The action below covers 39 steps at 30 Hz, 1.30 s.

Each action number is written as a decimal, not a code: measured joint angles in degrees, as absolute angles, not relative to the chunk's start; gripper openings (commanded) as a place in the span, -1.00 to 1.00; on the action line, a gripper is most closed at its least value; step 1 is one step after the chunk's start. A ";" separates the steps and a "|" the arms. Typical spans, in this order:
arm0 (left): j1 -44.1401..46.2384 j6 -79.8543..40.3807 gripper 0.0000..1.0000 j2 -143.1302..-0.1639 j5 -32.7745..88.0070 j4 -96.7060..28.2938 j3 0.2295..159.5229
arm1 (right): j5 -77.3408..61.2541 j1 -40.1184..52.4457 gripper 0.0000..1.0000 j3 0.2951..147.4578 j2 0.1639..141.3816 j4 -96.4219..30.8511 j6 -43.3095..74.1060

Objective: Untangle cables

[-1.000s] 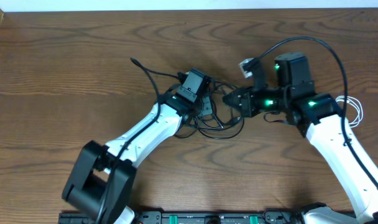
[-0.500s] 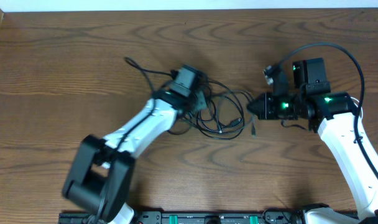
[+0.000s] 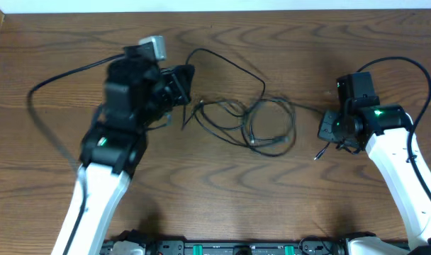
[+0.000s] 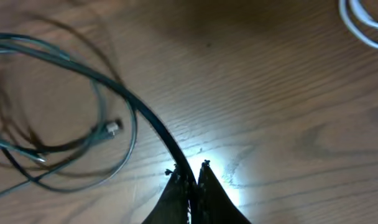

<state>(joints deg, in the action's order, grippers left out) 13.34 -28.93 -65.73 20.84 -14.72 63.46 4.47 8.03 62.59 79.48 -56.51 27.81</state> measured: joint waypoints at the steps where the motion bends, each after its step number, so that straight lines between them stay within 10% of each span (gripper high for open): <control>1: 12.99 -28.25 -0.85 -63.90 20.95 -14.87 63.46 | 4.97 7.99 -0.86 62.59 79.48 -56.60 28.18; 9: 12.47 -25.43 -0.85 -58.33 20.69 -15.77 63.46 | 6.24 7.99 -0.81 62.39 79.48 -56.71 30.13; 21: 12.47 -25.39 -0.85 -58.78 20.64 -18.09 63.46 | 0.73 7.99 0.35 58.33 79.48 -52.62 33.36; 32: 12.47 -25.47 -0.85 -58.83 20.64 -17.65 63.46 | -3.53 7.99 0.99 58.33 79.46 -52.03 34.74; 39: 12.47 -26.30 -0.85 -58.83 20.64 -15.27 63.46 | -4.80 7.99 0.98 58.33 79.48 -51.86 34.96</control>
<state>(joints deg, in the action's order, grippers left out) 12.47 -26.30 -58.83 20.64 -15.27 63.46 -4.80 7.99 58.33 79.48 -51.86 34.96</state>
